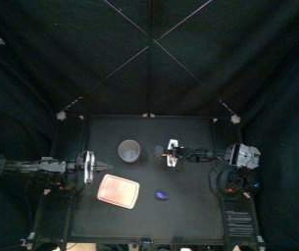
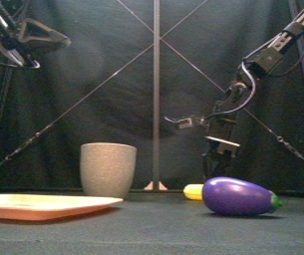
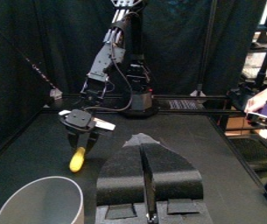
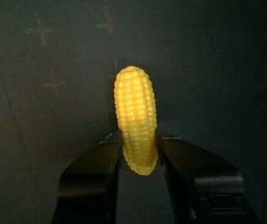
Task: Pick the corn then place it in the grey bowl
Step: Place corn in the grey bowl
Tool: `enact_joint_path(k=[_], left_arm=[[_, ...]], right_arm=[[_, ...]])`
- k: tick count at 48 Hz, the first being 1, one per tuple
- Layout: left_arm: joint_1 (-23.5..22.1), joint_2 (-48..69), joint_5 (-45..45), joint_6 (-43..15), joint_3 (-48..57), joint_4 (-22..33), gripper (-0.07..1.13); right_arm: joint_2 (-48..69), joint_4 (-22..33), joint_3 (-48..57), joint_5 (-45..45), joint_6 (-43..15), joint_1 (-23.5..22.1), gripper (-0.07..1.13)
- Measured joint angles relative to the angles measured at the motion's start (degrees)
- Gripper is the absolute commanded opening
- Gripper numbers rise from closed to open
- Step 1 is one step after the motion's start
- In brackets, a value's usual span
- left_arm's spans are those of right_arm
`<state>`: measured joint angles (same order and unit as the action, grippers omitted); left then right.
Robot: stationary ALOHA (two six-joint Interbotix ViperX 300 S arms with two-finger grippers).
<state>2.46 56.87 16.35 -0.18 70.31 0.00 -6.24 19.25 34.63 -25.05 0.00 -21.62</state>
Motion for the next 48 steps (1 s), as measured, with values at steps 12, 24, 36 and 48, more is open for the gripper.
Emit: enact_joint_path(k=[12,24,36,48], left_arm=[[-0.09,0.0,0.0,0.0,0.0,-0.09,-0.03],[0.0,0.0,0.0,0.0,-0.09,0.0,-0.03],[0.0,0.09,0.0,0.0,0.0,0.0,-0.03],[0.0,0.79,0.0,0.0,0.18,0.0,-0.03]], right_arm=[[2.02,-0.26,-6.33,-0.44,0.35,0.26,0.61],[4.22,0.26,-19.25,-1.23,1.14,2.99,0.61],[-1.76,0.79,-29.71,-1.49,2.11,7.65,0.61],[-8.26,0.7,-34.8,-4.13,2.11,8.88,0.65]])
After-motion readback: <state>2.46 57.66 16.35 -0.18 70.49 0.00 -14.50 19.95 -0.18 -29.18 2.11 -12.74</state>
